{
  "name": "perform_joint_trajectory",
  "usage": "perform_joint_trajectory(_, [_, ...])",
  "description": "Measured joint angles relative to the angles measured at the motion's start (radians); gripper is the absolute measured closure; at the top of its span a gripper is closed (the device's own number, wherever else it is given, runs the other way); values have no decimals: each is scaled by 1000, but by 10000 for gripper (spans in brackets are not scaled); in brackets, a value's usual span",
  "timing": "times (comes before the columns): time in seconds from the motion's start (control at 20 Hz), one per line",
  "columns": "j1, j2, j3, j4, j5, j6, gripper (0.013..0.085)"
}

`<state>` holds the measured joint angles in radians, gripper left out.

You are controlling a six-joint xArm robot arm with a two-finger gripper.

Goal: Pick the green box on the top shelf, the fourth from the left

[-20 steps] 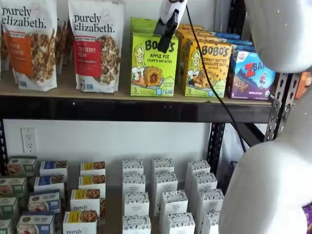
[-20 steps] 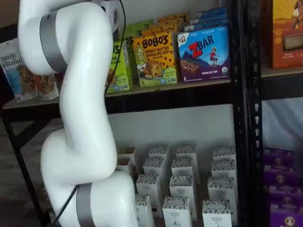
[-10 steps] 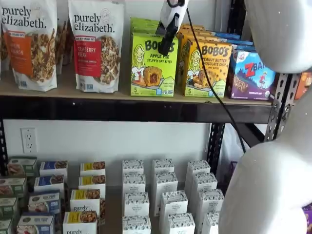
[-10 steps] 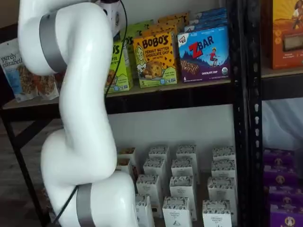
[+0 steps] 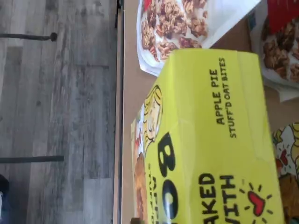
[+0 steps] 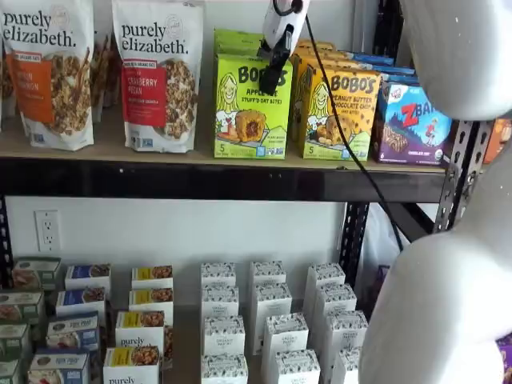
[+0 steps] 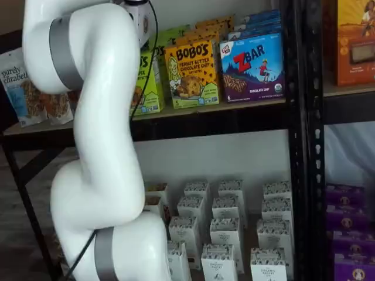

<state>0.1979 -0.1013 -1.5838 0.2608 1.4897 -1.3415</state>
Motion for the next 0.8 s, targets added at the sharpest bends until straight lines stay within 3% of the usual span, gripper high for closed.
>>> perform_joint_trajectory(0.05, [0, 0, 0, 2, 1, 0, 290])
perform_joint_trajectory(0.15, [-1, 2, -3, 5, 7, 0, 370])
perform_joint_trajectory(0.6, [1, 6, -13, 5, 20, 3, 370])
perform_joint_trajectory(0.7, [2, 5, -13, 5, 20, 4, 450])
perform_joint_trajectory(0.8, [3, 5, -13, 6, 20, 5, 450])
